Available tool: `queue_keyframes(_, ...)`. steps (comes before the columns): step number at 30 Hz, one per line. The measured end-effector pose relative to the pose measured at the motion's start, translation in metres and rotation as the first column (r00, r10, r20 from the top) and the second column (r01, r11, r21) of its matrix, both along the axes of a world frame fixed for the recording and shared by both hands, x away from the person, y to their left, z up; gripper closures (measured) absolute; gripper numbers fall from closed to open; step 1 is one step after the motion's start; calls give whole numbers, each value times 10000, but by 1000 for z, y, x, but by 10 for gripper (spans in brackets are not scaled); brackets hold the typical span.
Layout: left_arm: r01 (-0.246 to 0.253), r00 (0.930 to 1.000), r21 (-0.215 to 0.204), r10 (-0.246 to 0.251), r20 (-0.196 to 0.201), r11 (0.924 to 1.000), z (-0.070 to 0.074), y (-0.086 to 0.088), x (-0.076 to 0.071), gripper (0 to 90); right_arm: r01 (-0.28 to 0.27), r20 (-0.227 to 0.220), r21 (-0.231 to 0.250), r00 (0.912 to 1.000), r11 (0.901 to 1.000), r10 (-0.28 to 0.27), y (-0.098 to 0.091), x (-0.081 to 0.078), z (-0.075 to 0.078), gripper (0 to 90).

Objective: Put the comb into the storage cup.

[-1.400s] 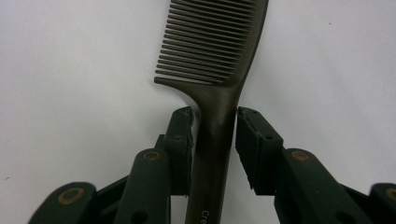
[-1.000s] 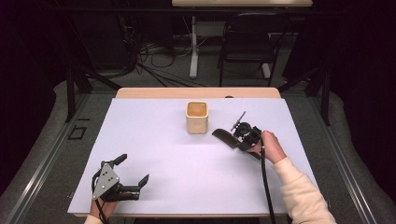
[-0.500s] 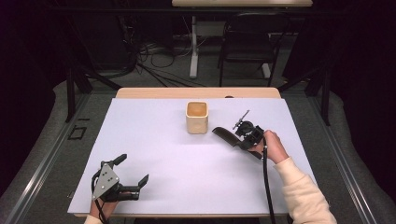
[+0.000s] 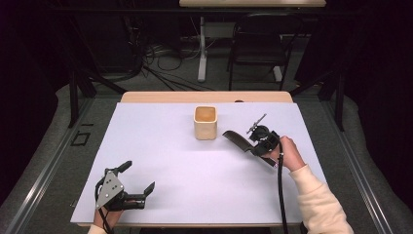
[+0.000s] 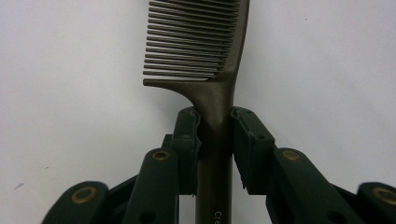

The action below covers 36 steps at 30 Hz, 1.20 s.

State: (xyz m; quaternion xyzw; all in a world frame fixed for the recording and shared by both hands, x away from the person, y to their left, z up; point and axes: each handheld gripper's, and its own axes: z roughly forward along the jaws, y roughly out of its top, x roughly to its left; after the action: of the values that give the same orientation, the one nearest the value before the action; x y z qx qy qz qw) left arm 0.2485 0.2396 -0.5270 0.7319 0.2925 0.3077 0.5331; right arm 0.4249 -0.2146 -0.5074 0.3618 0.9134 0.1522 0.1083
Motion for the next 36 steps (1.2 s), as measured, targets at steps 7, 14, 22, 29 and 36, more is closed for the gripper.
queue_keyframes(7,-19,10000,-40,19,-14,10000,0,0,0,0,25,187,352,9998,9994,-31,-4,-3,6,715)
queue_keyframes(14,-29,10000,-77,29,6,10000,0,0,0,0,108,438,760,9989,9970,-142,-9,-4,12,715)
queue_keyframes(22,-32,10000,-32,32,1,10000,0,0,0,0,63,571,1124,9983,9936,-128,-13,-5,16,715)
queue_keyframes(29,-31,10000,-65,31,3,10000,0,0,0,0,168,714,1478,9971,9889,-276,-16,-6,21,715)
queue_keyframes(36,-68,10000,-82,68,-5,9999,0,1,1,0,152,905,1842,9954,9828,-323,-17,-6,23,716)
